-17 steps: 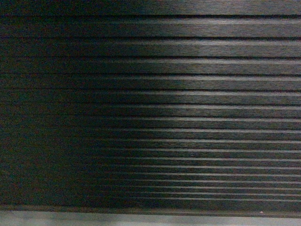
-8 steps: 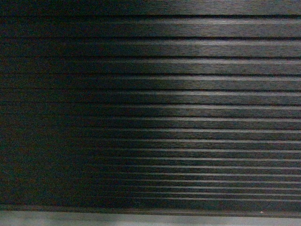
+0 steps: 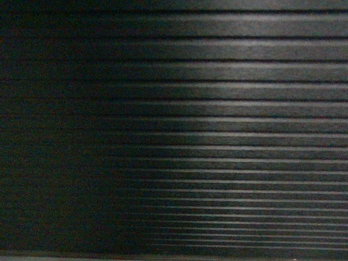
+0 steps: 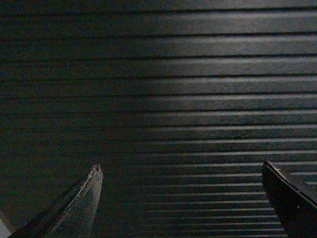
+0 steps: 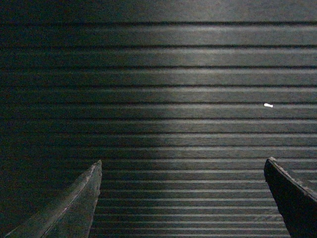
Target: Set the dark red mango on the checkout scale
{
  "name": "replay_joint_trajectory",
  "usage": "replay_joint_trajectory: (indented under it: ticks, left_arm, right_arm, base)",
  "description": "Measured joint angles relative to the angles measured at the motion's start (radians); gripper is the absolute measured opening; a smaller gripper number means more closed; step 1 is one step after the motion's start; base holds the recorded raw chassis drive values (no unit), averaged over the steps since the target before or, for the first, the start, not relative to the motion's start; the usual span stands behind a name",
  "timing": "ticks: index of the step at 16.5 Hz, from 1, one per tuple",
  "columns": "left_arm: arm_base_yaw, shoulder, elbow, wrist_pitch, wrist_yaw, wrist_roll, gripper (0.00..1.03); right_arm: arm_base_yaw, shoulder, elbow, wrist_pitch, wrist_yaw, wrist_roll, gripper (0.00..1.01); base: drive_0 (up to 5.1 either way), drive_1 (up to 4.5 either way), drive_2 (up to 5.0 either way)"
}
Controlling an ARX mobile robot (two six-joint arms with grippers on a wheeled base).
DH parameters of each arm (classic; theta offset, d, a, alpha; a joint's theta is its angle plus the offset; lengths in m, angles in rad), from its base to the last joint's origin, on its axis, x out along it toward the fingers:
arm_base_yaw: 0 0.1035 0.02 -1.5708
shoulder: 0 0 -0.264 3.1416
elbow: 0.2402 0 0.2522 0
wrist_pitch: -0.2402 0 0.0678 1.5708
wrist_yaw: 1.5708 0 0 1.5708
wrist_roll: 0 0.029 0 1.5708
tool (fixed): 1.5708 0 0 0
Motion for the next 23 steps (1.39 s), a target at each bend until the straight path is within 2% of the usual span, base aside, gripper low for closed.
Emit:
replay_joint_trajectory:
  ticks: [23]
  left_arm:
    - [0.0,0.0,0.0,0.004,0.001,0.0,0.98]
  right_arm:
    - [0.0,0.0,0.0,0.004,0.002,0.001,0.98]
  base:
    - [0.0,0.0,0.0]
